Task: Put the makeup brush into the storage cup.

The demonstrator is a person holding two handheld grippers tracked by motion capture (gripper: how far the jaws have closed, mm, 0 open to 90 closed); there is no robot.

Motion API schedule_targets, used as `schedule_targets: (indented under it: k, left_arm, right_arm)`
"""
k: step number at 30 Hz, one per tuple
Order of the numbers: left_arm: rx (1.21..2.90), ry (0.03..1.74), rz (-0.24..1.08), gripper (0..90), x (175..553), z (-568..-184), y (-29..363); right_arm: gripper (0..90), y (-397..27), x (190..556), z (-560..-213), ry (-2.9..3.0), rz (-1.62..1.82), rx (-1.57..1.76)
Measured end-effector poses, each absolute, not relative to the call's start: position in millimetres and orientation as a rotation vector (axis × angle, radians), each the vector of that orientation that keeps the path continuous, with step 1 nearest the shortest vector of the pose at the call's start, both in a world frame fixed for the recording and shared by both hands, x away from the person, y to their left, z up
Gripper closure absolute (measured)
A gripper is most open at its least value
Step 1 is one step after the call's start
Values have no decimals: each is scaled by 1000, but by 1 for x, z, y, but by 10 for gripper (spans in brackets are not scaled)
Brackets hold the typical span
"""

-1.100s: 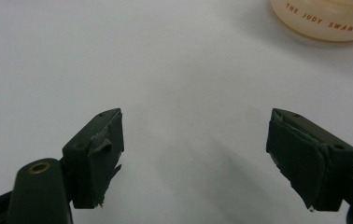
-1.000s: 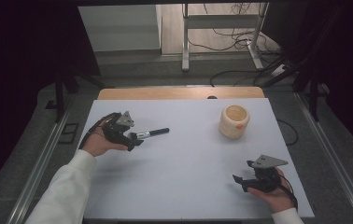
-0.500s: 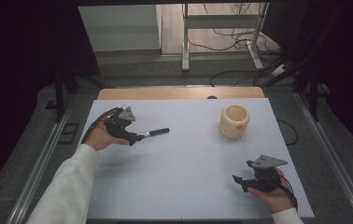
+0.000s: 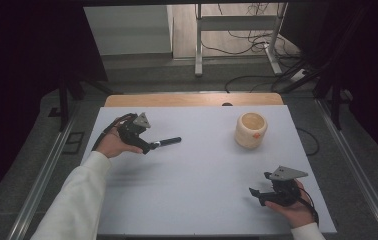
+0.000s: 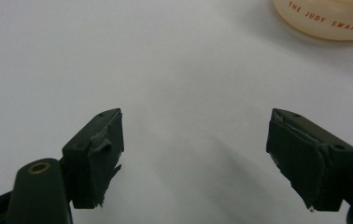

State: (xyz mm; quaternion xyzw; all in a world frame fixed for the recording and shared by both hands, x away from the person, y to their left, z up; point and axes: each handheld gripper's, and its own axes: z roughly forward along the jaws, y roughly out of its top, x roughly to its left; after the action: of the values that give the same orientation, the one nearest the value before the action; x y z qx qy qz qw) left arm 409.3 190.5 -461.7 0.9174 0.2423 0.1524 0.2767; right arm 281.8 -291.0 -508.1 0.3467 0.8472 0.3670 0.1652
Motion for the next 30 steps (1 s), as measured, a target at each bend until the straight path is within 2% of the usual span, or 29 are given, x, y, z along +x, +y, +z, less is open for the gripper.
schedule_targets:
  k: [8, 30]
  left_arm:
    - [2486, 668, 451, 137, 415, -463, 190]
    - [2556, 663, 380, 169, 435, -480, 188]
  right_arm:
    - [195, -291, 282, -508, 2413, 1046, 981]
    - [195, -290, 282, -508, 2410, 1046, 981]
